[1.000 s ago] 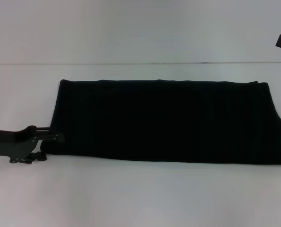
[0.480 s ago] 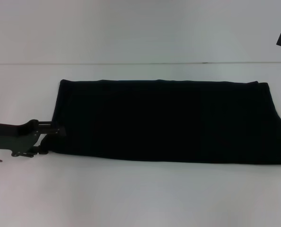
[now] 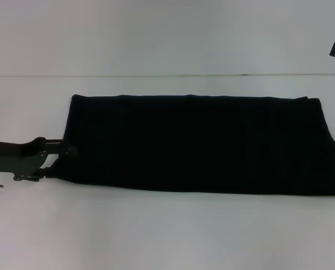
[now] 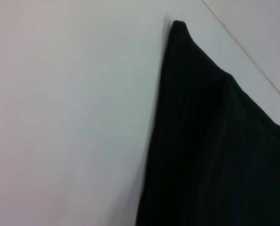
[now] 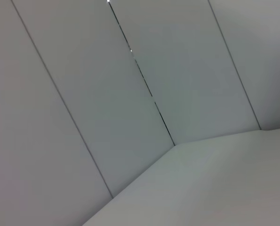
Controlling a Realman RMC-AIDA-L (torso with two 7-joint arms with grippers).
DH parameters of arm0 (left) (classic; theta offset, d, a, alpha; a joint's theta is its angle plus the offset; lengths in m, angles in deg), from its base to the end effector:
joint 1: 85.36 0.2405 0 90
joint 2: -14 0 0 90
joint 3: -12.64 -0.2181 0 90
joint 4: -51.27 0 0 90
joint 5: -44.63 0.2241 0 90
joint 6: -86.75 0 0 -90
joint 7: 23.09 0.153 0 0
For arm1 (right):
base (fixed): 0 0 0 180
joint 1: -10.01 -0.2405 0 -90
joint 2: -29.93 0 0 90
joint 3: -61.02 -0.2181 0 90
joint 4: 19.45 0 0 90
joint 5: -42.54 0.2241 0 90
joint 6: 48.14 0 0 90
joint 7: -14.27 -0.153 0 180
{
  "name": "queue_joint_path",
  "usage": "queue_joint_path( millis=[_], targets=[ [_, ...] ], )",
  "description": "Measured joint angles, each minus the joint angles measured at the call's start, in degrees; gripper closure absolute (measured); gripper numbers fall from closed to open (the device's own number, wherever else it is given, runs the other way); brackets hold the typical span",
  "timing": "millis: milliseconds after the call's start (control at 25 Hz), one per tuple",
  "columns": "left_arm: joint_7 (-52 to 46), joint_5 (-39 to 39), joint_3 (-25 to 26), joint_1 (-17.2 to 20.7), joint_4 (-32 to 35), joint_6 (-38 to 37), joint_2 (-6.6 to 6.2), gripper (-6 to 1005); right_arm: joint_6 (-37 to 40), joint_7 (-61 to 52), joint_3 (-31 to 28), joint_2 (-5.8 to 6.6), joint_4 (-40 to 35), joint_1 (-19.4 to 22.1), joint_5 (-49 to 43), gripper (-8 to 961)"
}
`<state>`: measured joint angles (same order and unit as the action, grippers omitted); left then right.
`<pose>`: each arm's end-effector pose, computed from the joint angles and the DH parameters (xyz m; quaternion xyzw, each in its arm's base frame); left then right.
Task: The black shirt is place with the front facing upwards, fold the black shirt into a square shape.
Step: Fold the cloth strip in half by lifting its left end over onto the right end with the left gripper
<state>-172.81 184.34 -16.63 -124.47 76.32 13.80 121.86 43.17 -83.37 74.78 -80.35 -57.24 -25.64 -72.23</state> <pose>-0.3116 0.3677 0.0510 -0.6277 -0.7488 -0.1393 0.1610 0.2525 0.3719 0.1369 -0.8275 0.3391 0.3691 0.2529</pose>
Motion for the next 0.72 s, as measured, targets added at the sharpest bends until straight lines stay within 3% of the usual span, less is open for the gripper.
queue_joint_path(
  millis=[720],
  targets=[
    [1.82,0.04,-0.13,0.23,0.00,0.55,0.47,116,-0.44,0.00,0.24,-0.12,0.08,0.06,-0.02,33]
  ],
)
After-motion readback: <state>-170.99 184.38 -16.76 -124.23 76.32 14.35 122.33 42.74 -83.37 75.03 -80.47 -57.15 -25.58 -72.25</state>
